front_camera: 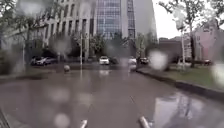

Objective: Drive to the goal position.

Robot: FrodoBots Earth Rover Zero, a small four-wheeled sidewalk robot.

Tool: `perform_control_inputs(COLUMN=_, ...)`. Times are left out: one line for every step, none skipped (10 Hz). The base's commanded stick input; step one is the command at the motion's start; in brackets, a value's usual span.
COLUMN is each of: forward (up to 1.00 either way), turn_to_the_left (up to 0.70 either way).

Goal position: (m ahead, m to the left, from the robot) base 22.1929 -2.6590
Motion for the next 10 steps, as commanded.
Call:
perform_control_inputs(forward=0.7, turn_to_the_left=0.0)
perform_control_inputs(forward=0.7, turn_to_the_left=0.0)
perform_control_inputs(forward=0.7, turn_to_the_left=0.0)
perform_control_inputs(forward=0.7, turn_to_the_left=0.0)
perform_control_inputs(forward=0.7, turn_to_the_left=0.0)
perform_control_inputs(forward=0.7, turn_to_the_left=0.0)
perform_control_inputs(forward=0.7, turn_to_the_left=0.0)
perform_control_inputs(forward=0.7, turn_to_the_left=0.0)
perform_control_inputs(forward=0.7, turn_to_the_left=0.0)
perform_control_inputs(forward=0.7, turn_to_the_left=0.0)
